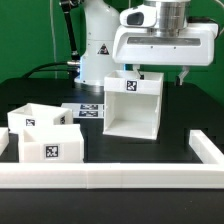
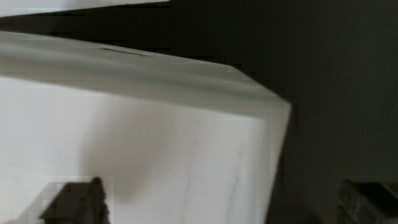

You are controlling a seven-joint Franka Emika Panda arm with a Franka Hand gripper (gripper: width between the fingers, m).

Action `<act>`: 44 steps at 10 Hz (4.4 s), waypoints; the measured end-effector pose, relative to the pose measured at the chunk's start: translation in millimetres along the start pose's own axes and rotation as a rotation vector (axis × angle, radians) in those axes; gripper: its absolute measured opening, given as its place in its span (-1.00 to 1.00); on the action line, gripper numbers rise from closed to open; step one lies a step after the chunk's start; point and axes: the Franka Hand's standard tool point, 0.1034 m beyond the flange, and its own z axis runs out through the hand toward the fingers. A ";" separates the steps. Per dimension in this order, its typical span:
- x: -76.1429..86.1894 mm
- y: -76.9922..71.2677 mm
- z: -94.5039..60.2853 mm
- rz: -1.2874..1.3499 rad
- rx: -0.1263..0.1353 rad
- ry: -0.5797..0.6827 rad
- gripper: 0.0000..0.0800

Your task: Assemble drawer

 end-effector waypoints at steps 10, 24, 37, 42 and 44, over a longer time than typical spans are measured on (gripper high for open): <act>-0.4 -0.1 2.1 -0.003 0.000 -0.003 -0.90; 129.6 -10.9 -12.2 -0.034 0.051 0.097 -0.90; 137.8 -15.3 -14.4 0.778 0.125 0.060 -0.90; 135.1 -24.8 -14.2 1.107 0.175 0.000 -0.90; 140.6 -26.0 -13.7 1.224 0.188 -0.025 -0.90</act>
Offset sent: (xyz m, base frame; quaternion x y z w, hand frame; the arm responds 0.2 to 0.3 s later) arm 0.0015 -0.0005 -0.0022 -0.0046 0.0027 0.0061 1.0000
